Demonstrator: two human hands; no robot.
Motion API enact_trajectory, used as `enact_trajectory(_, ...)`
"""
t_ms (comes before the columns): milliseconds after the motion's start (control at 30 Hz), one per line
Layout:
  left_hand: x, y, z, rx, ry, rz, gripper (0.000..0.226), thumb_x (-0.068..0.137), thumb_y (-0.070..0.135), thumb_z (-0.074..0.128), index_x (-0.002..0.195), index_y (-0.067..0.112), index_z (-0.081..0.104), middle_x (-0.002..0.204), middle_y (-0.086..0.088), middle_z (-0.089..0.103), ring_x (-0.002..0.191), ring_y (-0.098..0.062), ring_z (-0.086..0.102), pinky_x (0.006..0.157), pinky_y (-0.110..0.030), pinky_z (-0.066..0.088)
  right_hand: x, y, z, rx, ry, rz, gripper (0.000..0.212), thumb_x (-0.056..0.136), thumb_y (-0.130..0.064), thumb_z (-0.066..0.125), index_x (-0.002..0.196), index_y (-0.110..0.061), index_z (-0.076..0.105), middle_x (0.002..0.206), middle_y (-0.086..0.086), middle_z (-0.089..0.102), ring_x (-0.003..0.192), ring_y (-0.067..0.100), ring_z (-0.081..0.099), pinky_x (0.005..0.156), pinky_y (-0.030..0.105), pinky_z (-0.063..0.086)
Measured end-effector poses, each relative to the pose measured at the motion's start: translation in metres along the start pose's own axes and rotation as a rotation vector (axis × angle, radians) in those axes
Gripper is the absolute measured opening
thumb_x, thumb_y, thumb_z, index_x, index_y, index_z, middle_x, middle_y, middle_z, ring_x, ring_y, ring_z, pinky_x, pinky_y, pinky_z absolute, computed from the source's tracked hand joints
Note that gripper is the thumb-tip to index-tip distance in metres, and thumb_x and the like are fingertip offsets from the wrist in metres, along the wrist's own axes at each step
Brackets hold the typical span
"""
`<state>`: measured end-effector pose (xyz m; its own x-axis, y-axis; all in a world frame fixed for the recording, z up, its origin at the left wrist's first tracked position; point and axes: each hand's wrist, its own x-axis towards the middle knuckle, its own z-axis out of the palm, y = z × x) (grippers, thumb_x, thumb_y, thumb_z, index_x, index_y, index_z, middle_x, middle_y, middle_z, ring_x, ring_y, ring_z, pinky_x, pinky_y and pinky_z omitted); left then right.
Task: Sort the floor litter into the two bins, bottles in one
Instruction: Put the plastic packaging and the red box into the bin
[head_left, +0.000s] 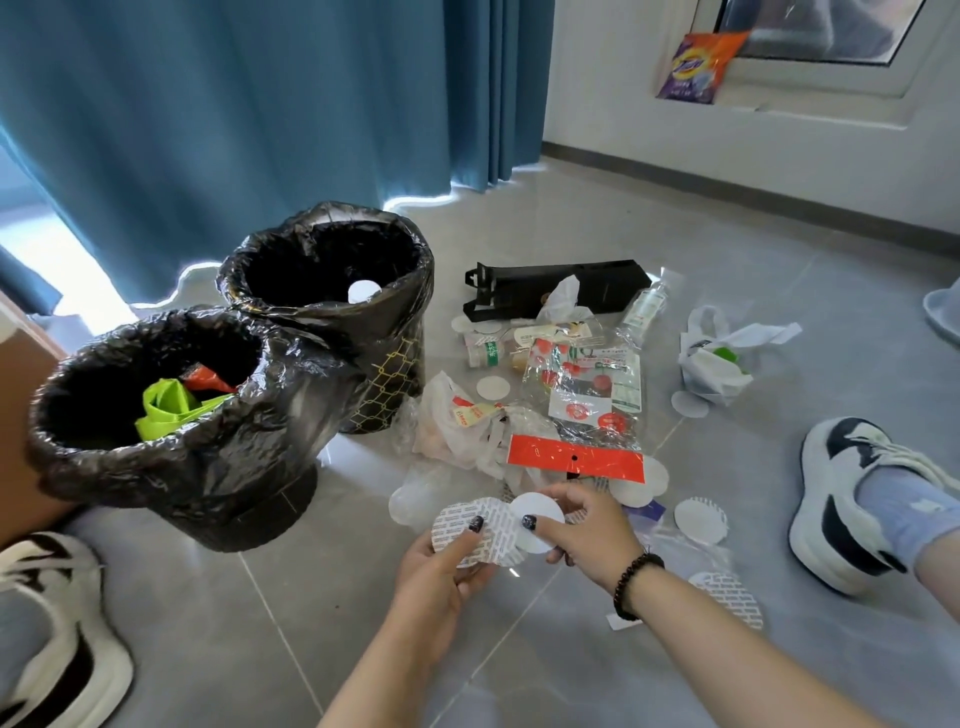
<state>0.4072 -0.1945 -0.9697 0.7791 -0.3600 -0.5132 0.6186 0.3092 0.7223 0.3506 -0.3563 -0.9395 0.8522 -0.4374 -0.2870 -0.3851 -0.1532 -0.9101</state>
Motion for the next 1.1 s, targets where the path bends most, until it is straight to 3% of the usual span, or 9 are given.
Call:
enact_trajectory(133,-0.008,0.002,-0.001,0.048,0.02,0.052,0.022,0.083,-0.013,0.061,0.102,-0.003,0.061,0.086,-0.015,0.072,0.066,-0.02,0.07,0.049,-0.023,0.053,0.004,-0.008,0.012,-0.143,-0.034,-0.103,0.035,0.088,-0.01,0.061,0.115,-0.032,0.064,0.104,-0.003,0.049,0.07,0.021,0.063,0.056,0.018,0.053)
enact_trajectory(200,-0.009,0.005,-0.005,0.045,0.084,0.086,0.021,0.082,-0.013,0.063,0.1,-0.003,0.061,0.087,-0.016,0.072,0.065,-0.021,0.07,0.049,-0.024,0.053,0.005,-0.012,0.021,-0.227,-0.035,-0.166,0.04,0.09,-0.013,0.056,0.124,-0.033,0.059,0.102,-0.006,0.042,0.085,0.023,0.061,0.07,0.025,0.057)
enact_trajectory(300,-0.007,0.021,-0.013,0.041,0.193,0.146,0.02,0.082,-0.009,0.066,0.099,0.0,0.061,0.096,-0.017,0.071,0.072,-0.022,0.07,0.052,-0.022,0.055,0.005,-0.017,0.029,-0.292,-0.011,-0.236,0.05,0.089,-0.018,0.052,0.134,-0.038,0.048,0.103,-0.015,0.039,0.091,0.017,0.06,0.086,0.036,0.053)
enact_trajectory(467,-0.015,0.092,-0.016,0.316,0.241,0.408,0.022,0.081,-0.005,0.07,0.098,0.008,0.063,0.091,-0.012,0.073,0.073,-0.015,0.069,0.059,-0.022,0.055,0.01,-0.014,0.027,-0.309,0.015,-0.216,0.043,0.089,-0.02,0.057,0.13,-0.031,0.048,0.116,-0.008,0.038,0.092,0.016,0.059,0.09,0.033,0.05)
enact_trajectory(600,-0.034,0.175,-0.022,0.469,0.282,0.695,0.02,0.079,-0.003,0.072,0.09,0.012,0.063,0.087,-0.01,0.073,0.08,-0.021,0.069,0.069,-0.032,0.058,0.009,-0.009,0.021,-0.281,0.049,-0.2,0.033,0.088,-0.017,0.063,0.113,-0.034,0.051,0.117,-0.005,0.032,0.078,0.01,0.058,0.069,0.012,0.043)
enact_trajectory(733,-0.046,0.243,-0.045,0.571,0.508,0.933,0.022,0.08,0.006,0.074,0.089,0.018,0.059,0.093,-0.002,0.07,0.082,-0.011,0.068,0.065,-0.017,0.056,0.01,-0.008,0.027,-0.245,0.074,-0.176,0.035,0.083,-0.009,0.064,0.109,-0.03,0.051,0.119,-0.004,0.029,0.079,0.008,0.059,0.073,0.016,0.044)
enact_trajectory(867,-0.027,0.266,-0.08,0.88,0.698,0.825,0.032,0.077,0.016,0.079,0.1,0.016,0.057,0.097,-0.005,0.066,0.092,-0.023,0.066,0.082,-0.038,0.055,0.008,-0.003,0.034,-0.334,0.016,-0.181,0.035,0.082,-0.011,0.063,0.11,-0.029,0.051,0.12,-0.005,0.029,0.081,0.007,0.059,0.082,0.026,0.05)
enact_trajectory(967,-0.014,0.257,-0.094,1.136,0.725,0.698,0.045,0.077,0.022,0.079,0.115,0.01,0.058,0.102,-0.005,0.064,0.105,-0.028,0.06,0.09,-0.036,0.045,0.008,0.0,0.033,-0.421,-0.053,-0.183,0.035,0.083,-0.012,0.061,0.114,-0.027,0.052,0.123,-0.007,0.028,0.082,0.006,0.059,0.087,0.025,0.049)
enact_trajectory(1100,-0.008,0.231,-0.087,1.265,0.799,0.886,0.041,0.086,0.017,0.066,0.125,0.008,0.055,0.135,-0.014,0.05,0.129,-0.032,0.038,0.107,-0.046,0.029,0.017,0.001,0.026,-0.507,-0.116,-0.157,0.029,0.085,-0.02,0.06,0.11,-0.029,0.05,0.125,-0.008,0.029,0.087,0.009,0.055,0.09,0.024,0.046)
